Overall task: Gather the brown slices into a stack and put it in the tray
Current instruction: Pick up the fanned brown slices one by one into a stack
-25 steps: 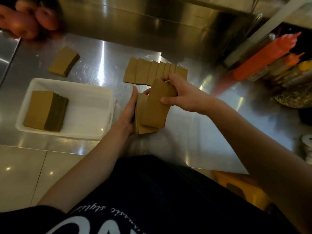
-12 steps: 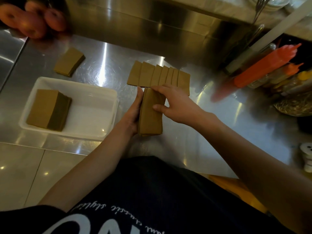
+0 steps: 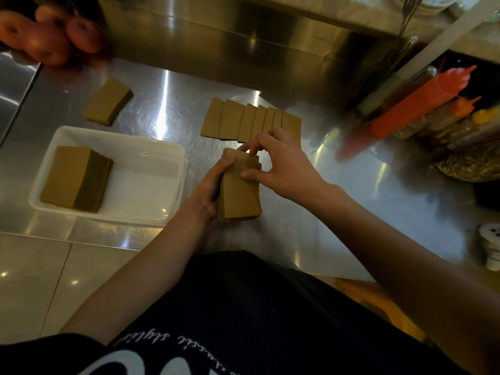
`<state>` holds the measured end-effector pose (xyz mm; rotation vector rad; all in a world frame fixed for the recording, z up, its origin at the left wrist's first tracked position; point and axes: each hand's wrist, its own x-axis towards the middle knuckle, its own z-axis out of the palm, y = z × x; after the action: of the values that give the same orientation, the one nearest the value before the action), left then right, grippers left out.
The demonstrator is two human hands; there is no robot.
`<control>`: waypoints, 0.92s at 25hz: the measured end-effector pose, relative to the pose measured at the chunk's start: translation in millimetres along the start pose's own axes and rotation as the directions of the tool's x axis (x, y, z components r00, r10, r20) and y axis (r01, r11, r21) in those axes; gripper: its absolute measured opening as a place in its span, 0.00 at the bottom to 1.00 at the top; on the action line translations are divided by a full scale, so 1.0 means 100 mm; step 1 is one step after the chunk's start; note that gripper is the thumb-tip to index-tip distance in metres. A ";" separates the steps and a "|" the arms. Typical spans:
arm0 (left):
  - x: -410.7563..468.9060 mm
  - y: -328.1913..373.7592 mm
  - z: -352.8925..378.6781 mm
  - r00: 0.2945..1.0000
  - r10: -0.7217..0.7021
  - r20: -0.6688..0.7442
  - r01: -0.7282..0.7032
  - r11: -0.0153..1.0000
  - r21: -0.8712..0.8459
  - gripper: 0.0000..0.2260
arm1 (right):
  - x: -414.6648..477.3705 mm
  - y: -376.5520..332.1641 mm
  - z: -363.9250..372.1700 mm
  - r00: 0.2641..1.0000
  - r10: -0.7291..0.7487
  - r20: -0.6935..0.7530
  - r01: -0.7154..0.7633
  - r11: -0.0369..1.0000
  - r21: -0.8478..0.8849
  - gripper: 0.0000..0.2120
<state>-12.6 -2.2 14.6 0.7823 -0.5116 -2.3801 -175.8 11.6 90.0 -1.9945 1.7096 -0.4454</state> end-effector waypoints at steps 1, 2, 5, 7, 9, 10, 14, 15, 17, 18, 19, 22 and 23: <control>0.01 0.00 -0.01 1.000 0.018 0.008 -0.018 1.000 -0.004 0.42 | -0.01 0.00 0.00 1.000 -0.009 -0.012 0.009 1.000 0.003 0.17; 0.02 0.00 -0.02 1.000 0.026 0.013 -0.026 1.000 -0.011 0.42 | -0.01 -0.01 0.01 1.000 -0.019 -0.022 0.019 1.000 0.015 0.17; 0.03 0.00 -0.05 0.999 0.034 -0.003 -0.034 0.998 -0.052 0.41 | 0.00 0.02 0.00 0.998 -0.002 -0.070 0.009 0.994 0.110 0.14; 0.02 0.01 -0.08 0.999 0.039 -0.003 -0.039 0.992 -0.121 0.41 | 0.03 0.13 -0.05 0.990 0.060 -0.131 -0.036 0.984 0.175 0.12; 0.01 0.02 -0.11 0.999 0.036 -0.002 -0.036 0.985 -0.169 0.43 | 0.07 0.31 -0.10 0.978 0.150 -0.146 -0.120 0.973 0.199 0.14; 0.01 0.03 -0.12 0.999 0.036 -0.001 -0.035 0.983 -0.182 0.44 | 0.09 0.42 -0.12 0.972 0.198 -0.124 -0.171 0.965 0.199 0.15; 0.01 0.03 -0.14 1.000 0.015 0.000 -0.014 0.978 -0.208 0.43 | 0.19 0.85 -0.12 0.953 0.303 -0.021 -0.299 0.947 0.121 0.21; 0.02 0.03 -0.14 1.000 0.007 -0.003 -0.007 0.978 -0.209 0.42 | 0.22 0.93 -0.11 0.950 0.311 -0.003 -0.309 0.945 0.108 0.22; 0.03 0.04 -0.16 1.000 -0.008 -0.017 0.004 0.979 -0.203 0.41 | 0.31 1.06 -0.09 0.948 0.317 0.022 -0.318 0.942 0.105 0.22; 0.04 0.04 -0.17 1.000 -0.015 -0.027 0.009 0.980 -0.196 0.41 | 0.36 1.13 -0.07 0.948 0.318 0.031 -0.320 0.943 0.096 0.23; 0.05 0.05 -0.17 0.999 -0.019 -0.037 0.012 0.981 -0.194 0.41 | 0.43 1.20 -0.06 0.945 0.324 0.045 -0.327 0.942 0.081 0.24; 0.08 0.08 -0.20 0.998 -0.015 -0.064 0.003 0.983 -0.185 0.42 | 0.66 1.38 -0.03 0.939 0.334 0.085 -0.337 0.941 0.027 0.26; 0.10 0.09 -0.21 0.997 -0.010 -0.070 -0.003 0.982 -0.189 0.42 | 0.76 1.45 -0.02 0.941 0.326 0.094 -0.327 0.945 0.004 0.26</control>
<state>-2.2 -18.4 -1.0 0.7784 -0.2506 -2.3531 -284.1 -79.4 8.5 -1.6449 1.9213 -0.2484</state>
